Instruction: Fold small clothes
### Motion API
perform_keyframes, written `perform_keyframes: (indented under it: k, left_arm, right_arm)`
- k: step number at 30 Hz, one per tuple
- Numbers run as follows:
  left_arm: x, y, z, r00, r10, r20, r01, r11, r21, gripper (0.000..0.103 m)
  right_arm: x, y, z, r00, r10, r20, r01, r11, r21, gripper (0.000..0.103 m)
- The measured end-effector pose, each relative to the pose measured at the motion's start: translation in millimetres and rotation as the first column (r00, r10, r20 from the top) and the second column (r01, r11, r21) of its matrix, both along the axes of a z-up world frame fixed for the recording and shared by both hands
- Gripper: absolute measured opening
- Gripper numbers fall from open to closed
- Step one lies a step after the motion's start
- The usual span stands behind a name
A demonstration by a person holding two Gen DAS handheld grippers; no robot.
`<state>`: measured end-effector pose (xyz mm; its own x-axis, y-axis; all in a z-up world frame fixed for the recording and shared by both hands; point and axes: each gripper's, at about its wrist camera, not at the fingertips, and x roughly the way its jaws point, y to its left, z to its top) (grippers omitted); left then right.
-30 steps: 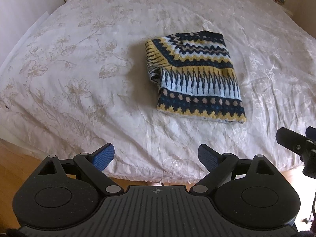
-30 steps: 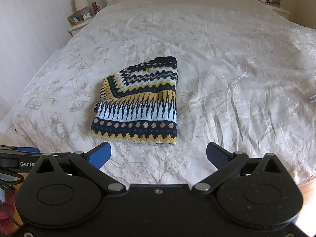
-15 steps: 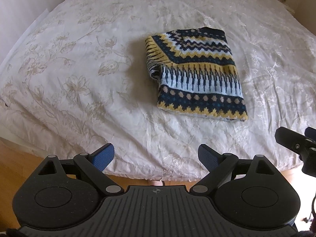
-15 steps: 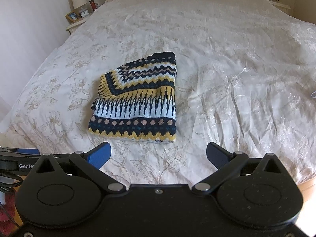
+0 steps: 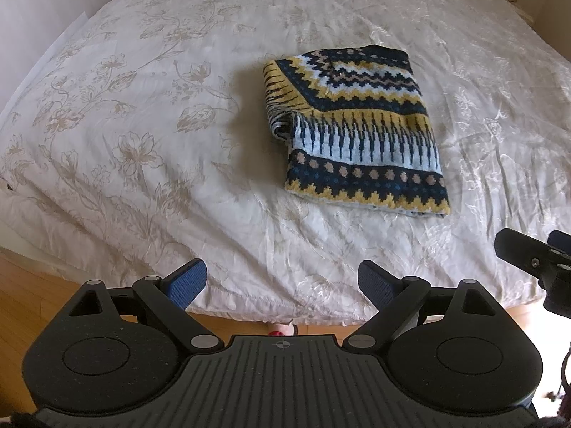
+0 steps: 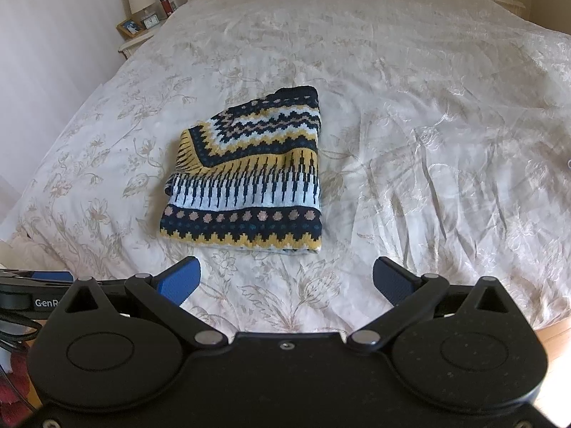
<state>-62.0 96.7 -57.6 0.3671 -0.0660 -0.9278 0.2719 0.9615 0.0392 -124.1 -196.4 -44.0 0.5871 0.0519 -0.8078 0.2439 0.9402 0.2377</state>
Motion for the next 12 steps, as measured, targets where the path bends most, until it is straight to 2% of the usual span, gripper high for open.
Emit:
perform_keyframes:
  k: [12]
  left_arm:
    - [6.8, -3.4, -2.7, 1.0, -0.014, -0.009, 0.014, 1.0, -0.002, 0.092]
  right_arm:
    - [5.2, 1.4, -4.0, 1.0, 0.0, -0.007, 0.0, 1.0, 0.005, 0.102]
